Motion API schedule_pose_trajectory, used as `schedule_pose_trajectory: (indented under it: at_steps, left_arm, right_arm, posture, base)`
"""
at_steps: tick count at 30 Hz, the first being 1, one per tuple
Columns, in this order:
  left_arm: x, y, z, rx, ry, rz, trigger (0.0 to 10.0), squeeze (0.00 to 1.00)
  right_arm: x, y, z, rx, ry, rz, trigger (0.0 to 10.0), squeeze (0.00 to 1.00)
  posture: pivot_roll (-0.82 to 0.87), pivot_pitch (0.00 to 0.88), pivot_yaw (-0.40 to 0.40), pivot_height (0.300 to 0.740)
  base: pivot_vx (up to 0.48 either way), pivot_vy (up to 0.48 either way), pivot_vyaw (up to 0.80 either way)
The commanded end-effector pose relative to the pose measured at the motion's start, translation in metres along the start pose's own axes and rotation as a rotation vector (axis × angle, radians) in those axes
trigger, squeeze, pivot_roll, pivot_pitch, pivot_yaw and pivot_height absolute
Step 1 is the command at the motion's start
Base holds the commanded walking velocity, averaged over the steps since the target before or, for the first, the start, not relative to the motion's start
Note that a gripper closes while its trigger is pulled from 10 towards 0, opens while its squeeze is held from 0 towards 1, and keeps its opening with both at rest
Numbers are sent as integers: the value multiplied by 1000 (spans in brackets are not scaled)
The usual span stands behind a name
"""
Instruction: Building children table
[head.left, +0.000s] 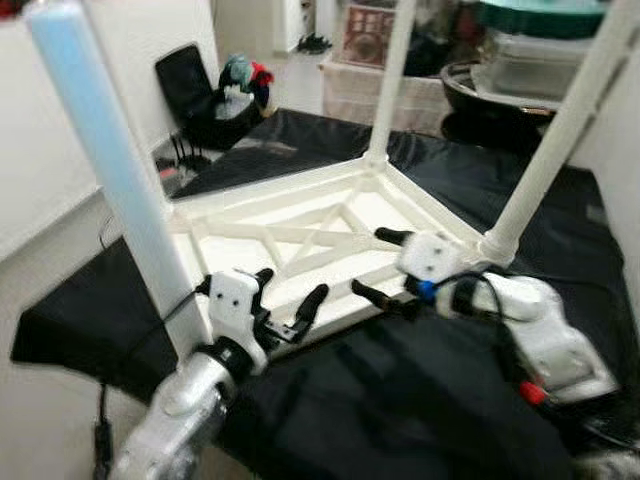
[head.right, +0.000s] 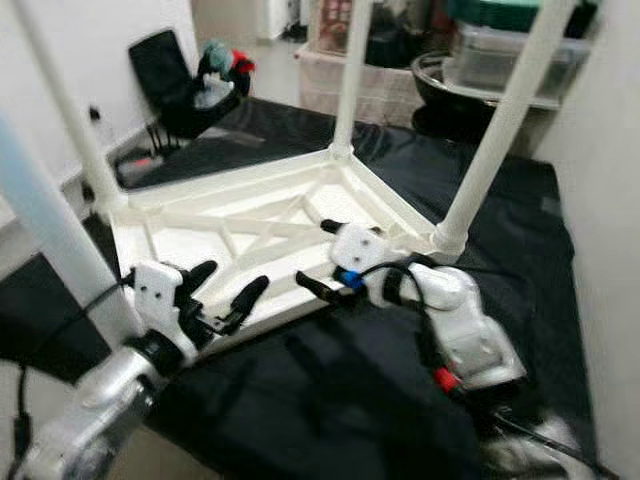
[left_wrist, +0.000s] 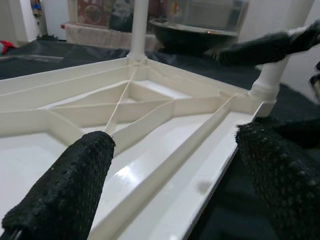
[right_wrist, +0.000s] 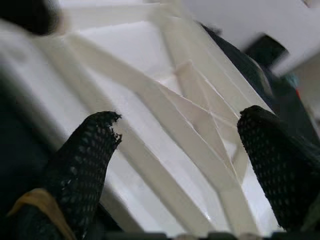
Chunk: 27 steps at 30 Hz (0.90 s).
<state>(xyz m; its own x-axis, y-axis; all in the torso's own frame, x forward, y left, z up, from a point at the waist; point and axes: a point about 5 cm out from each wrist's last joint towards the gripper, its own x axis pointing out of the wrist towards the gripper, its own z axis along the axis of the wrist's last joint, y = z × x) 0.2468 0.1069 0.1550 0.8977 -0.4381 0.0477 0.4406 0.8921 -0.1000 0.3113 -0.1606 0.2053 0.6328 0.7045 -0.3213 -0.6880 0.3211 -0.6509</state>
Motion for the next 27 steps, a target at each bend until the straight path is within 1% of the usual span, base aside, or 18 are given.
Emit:
schedule_pose_trajectory:
  at_steps: [1,2,3,4,5,6,7,9,11,12,13,14,16,17,19,22,24,27]
  left_arm:
    - [0,0,-4,4,24,-4,10000,0]
    - [0,0,-4,6,28,-7,10000,0]
    - [0,-1,-5,12,38,-8,10000,0]
    - [0,-1,-5,12,38,-8,10000,0]
    - [0,-1,-6,17,47,-9,10000,0]
    - [0,-1,-6,17,47,-9,10000,0]
    - [1,-2,-8,26,56,-14,10000,0]
    - [0,-3,-8,28,59,-17,10000,0]
    - [0,-5,-10,49,76,-36,10000,0]
    - [0,-5,-10,49,76,-36,10000,0]
    - [-1,-7,-11,61,84,-46,10000,0]
    - [-1,-7,-11,61,84,-46,10000,0]
    - [-2,-9,-11,63,86,-49,10000,0]
    - [-2,-9,-11,63,86,-49,10000,0]
    - [-2,-10,-11,60,88,-49,10000,0]
    - [-3,-11,-11,56,89,-49,10000,0]
    - [-3,-12,-11,52,89,-48,10000,0]
    - [-3,-12,-10,51,89,-48,10000,0]
  right_arm:
    - [-2,3,-6,-22,36,52,10000,0]
    - [-2,2,-6,-42,46,73,10000,0]
    - [1,0,-6,-112,92,133,10000,0]
    - [1,0,-6,-112,92,133,10000,0]
    - [5,0,-8,-166,139,172,10000,0]
    - [5,0,-8,-166,139,172,10000,0]
    - [11,1,-12,-192,180,207,10000,0]
    - [12,2,-13,-195,193,222,10000,0]
    - [20,-1,-15,-256,235,213,10000,0]
    - [20,-1,-15,-256,235,213,10000,0]
    - [27,-6,-15,-279,246,192,10000,0]
    - [27,-6,-15,-279,246,192,10000,0]
    - [34,-11,-11,-281,238,180,10000,0]
    - [34,-11,-11,-281,238,180,10000,0]
    - [38,-17,-7,-279,229,178,10000,0]
    - [44,-21,-3,-276,239,206,10000,0]
    - [50,-22,0,-265,243,249,10000,0]
    - [52,-23,0,-262,248,258,10000,0]
  posture:
    - [-65,87,-67,740]
    - [-65,88,-66,740]
    - [-64,91,-66,740]
    - [-64,91,-66,740]
    - [-64,94,-64,740]
    - [-64,94,-64,740]
    - [-63,97,-65,740]
    - [-61,99,-66,740]
    - [-56,103,-68,740]
    - [-56,103,-68,740]
    - [-49,111,-73,740]
    - [-49,111,-73,740]
    - [-51,117,-76,740]
    - [-51,117,-76,740]
    - [-49,121,-80,740]
    - [-50,125,-84,740]
    - [-51,133,-92,740]
    - [-49,134,-93,740]
  base:
    - [0,0,0]
    - [0,0,0]
    - [0,0,0]
    - [0,0,0]
    - [0,0,0]
    - [0,0,0]
    - [0,0,0]
    - [0,0,0]
    - [0,0,0]
    - [0,0,0]
    - [0,0,0]
    - [0,0,0]
    - [0,0,0]
    - [0,0,0]
    - [0,0,0]
    - [0,0,0]
    - [0,0,0]
    - [0,0,0]
